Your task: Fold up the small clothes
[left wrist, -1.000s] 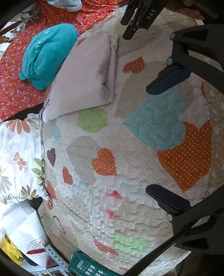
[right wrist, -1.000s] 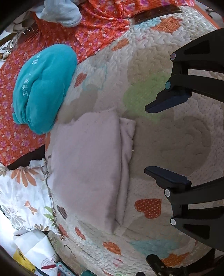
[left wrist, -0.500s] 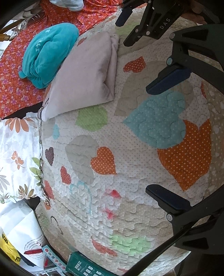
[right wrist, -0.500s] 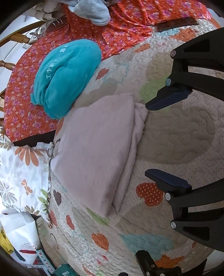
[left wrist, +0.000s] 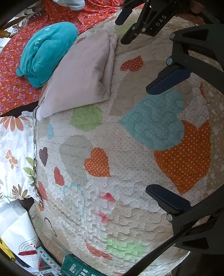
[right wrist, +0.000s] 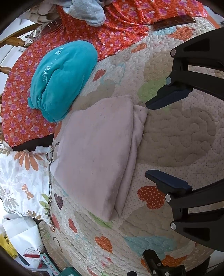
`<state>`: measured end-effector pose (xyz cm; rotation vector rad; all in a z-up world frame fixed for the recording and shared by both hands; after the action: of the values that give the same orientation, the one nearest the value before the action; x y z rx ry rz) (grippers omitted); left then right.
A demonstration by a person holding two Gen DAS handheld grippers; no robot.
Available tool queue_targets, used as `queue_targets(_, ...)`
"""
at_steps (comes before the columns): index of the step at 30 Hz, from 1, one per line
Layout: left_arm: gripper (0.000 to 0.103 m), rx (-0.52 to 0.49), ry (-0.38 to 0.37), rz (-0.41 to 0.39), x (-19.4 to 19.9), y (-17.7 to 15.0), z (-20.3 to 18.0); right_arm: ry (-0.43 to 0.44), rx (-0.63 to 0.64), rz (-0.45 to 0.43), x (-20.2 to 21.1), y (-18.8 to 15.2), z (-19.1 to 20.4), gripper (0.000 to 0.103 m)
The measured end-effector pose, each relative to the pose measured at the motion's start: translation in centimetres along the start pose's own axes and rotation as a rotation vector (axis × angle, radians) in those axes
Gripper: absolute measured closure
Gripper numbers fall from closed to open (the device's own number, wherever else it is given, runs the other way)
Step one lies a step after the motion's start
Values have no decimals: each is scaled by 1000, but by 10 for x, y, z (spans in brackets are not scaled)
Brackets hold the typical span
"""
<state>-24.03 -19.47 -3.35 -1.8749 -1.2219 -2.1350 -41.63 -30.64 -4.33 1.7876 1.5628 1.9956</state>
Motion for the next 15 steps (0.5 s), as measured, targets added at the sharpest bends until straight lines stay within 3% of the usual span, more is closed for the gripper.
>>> queue_targets(15, 0, 2, -4, 25, -7, 0, 2, 14, -27, -6, 2, 2, -3, 25)
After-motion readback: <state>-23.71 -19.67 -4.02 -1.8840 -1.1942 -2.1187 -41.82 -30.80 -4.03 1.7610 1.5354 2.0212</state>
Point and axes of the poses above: each gripper's, at about its wrist camera, not at the fingertips, and x roughly against the way its jaws point, z to its left, y to its top, the point moved 1 cm from there along -x, roughly the way its jaws point, and after that the axes turned 4 degrees about -x, right-handed, at the moved point
